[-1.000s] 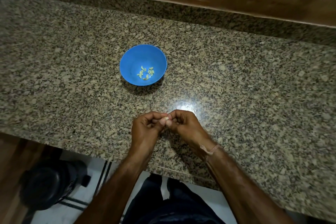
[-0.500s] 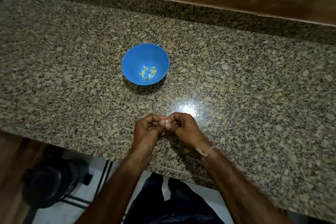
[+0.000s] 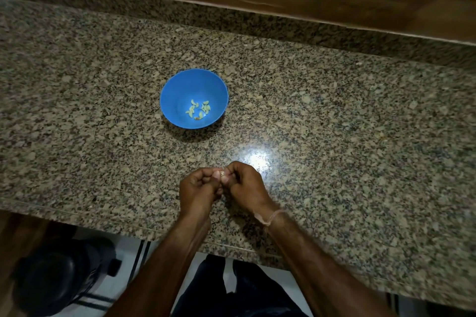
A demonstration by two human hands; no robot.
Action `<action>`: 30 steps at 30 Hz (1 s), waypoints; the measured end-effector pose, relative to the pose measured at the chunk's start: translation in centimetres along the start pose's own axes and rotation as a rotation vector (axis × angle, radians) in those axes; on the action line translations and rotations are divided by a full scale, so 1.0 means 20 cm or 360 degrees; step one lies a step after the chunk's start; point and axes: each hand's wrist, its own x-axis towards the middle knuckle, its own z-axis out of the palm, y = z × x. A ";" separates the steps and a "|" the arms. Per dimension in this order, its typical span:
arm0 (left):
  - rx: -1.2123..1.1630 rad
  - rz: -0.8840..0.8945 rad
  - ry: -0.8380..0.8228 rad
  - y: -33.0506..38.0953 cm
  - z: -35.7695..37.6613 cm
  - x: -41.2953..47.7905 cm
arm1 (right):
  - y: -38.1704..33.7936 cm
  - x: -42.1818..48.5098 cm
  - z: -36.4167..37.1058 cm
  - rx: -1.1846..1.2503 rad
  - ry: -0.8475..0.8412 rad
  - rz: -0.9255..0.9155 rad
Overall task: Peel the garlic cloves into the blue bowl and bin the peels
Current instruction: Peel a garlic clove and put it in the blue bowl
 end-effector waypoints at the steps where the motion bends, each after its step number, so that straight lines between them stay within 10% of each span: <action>1: -0.0018 -0.0016 -0.0011 0.00 0.00 0.01 | 0.00 0.00 0.00 0.0028 0.0044 -0.0015; 11: -0.0096 -0.0104 0.0036 -0.01 0.00 0.08 | 0.00 -0.03 0.05 0.0248 0.0171 -0.0117; 15: 0.0546 0.0437 0.0208 0.02 -0.04 0.15 | 0.05 -0.03 0.00 0.0430 0.0210 -0.0042; 19: 0.1156 0.0941 0.0144 0.08 -0.05 0.23 | 0.12 -0.07 -0.05 0.0071 0.0225 -0.0085; 30: 0.1271 0.1036 0.0247 -0.15 -0.15 0.11 | 0.11 -0.13 -0.02 -0.0699 0.0230 -0.0210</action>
